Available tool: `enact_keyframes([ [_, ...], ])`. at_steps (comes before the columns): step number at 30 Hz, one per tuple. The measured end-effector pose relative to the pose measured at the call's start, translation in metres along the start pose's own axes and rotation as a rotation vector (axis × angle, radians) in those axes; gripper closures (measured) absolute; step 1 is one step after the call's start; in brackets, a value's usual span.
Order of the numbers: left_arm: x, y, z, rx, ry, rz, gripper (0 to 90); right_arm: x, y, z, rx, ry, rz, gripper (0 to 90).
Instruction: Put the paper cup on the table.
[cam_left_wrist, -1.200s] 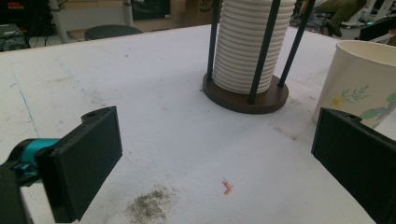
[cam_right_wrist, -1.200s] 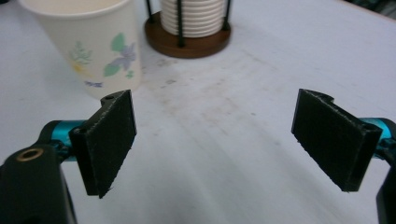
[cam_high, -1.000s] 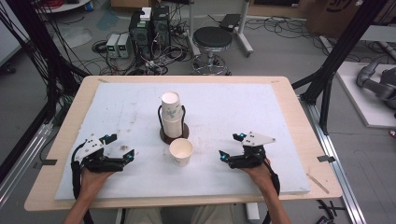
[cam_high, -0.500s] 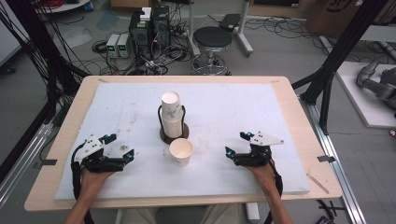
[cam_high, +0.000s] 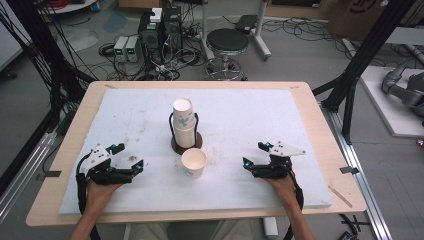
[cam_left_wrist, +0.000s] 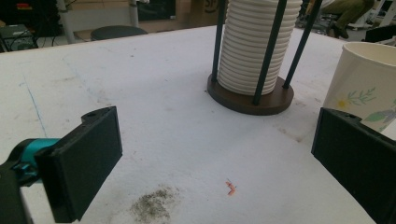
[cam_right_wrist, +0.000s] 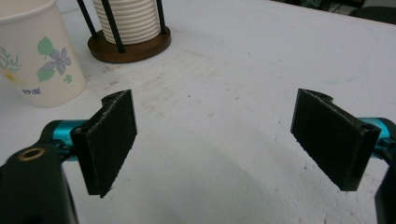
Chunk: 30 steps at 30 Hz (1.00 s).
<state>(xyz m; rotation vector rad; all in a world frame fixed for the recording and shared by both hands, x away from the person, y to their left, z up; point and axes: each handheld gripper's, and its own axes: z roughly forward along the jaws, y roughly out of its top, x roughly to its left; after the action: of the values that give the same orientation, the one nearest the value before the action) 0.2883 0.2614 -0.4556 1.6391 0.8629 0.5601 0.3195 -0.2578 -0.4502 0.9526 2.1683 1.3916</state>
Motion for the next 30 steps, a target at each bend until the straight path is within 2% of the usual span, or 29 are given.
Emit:
enact_keyframes([
  [17,0.0018,-0.0009,-0.0017,-0.019,0.001,-0.023,1.7,-0.0009,-0.0025,-0.0026,-0.035,-0.018,0.016,15.0],
  [23,0.0019,-0.0010,-0.0019,-0.020,0.001,-0.023,1.7,-0.0012,-0.0032,-0.0039,-0.042,-0.024,0.028,15.3],
  [28,0.0021,-0.0010,-0.0022,-0.021,0.001,-0.018,1.7,-0.0008,-0.0033,-0.0037,-0.044,-0.029,0.015,15.3],
  [30,0.0022,-0.0010,-0.0023,-0.021,0.001,-0.018,1.7,-0.0006,-0.0034,-0.0041,-0.044,-0.027,0.027,15.3],
])
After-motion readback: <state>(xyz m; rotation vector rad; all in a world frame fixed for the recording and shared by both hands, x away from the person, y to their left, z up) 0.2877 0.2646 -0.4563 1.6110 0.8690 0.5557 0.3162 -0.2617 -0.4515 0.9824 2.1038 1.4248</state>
